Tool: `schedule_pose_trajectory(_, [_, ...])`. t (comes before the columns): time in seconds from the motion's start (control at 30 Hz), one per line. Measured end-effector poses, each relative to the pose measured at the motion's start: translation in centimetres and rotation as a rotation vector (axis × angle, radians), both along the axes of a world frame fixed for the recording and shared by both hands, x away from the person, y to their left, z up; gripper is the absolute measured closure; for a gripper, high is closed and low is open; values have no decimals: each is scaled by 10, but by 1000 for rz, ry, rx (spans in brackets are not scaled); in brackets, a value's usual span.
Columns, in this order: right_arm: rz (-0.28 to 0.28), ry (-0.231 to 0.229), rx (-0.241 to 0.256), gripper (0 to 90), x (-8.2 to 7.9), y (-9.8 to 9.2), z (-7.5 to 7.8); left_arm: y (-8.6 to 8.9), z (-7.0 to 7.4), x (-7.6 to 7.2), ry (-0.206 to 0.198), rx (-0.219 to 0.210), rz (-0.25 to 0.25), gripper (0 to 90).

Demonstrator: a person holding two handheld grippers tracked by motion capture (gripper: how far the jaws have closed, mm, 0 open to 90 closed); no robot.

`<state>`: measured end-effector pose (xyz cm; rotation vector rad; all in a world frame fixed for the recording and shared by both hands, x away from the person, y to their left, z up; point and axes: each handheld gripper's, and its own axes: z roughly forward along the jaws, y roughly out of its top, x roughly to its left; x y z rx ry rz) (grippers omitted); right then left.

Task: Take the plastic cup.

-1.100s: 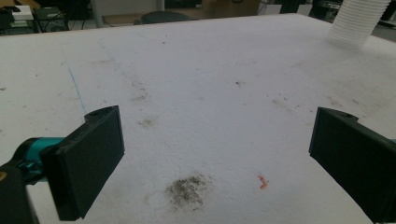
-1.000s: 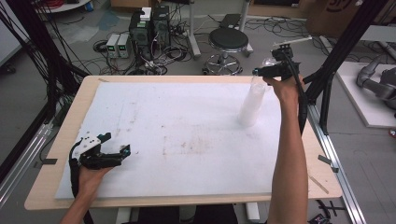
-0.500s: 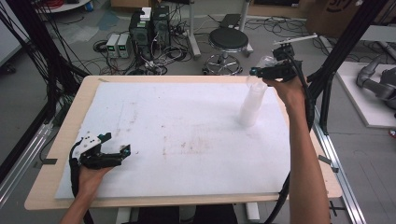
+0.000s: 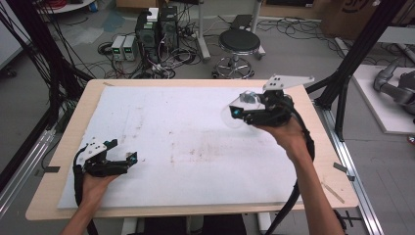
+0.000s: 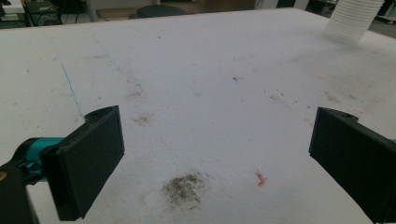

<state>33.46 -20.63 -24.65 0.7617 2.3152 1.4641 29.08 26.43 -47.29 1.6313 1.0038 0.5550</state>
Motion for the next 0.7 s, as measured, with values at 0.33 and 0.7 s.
schedule_pose_trajectory(0.33, [162, -27, 34, 425, -19, 24, -51, 0, 0, 0, -1, -9, 0, 32])
schedule_pose_trajectory(0.7, [320, -33, 56, 425, -23, 49, -93, 0, 0, 0, -1, -9, 6, 32])
